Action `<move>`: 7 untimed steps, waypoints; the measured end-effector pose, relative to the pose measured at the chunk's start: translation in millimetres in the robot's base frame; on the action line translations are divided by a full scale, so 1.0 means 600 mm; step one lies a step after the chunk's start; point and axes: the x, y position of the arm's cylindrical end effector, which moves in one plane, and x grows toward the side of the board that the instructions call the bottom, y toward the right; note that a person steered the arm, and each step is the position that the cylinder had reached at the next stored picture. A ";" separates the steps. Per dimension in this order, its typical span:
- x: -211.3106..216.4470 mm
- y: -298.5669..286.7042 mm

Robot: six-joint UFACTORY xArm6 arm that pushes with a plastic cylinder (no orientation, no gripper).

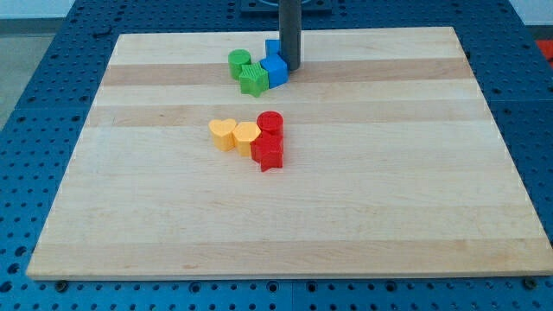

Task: Slide the blue triangle to the blue cube

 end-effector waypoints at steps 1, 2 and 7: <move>0.026 0.000; 0.027 0.011; -0.100 -0.016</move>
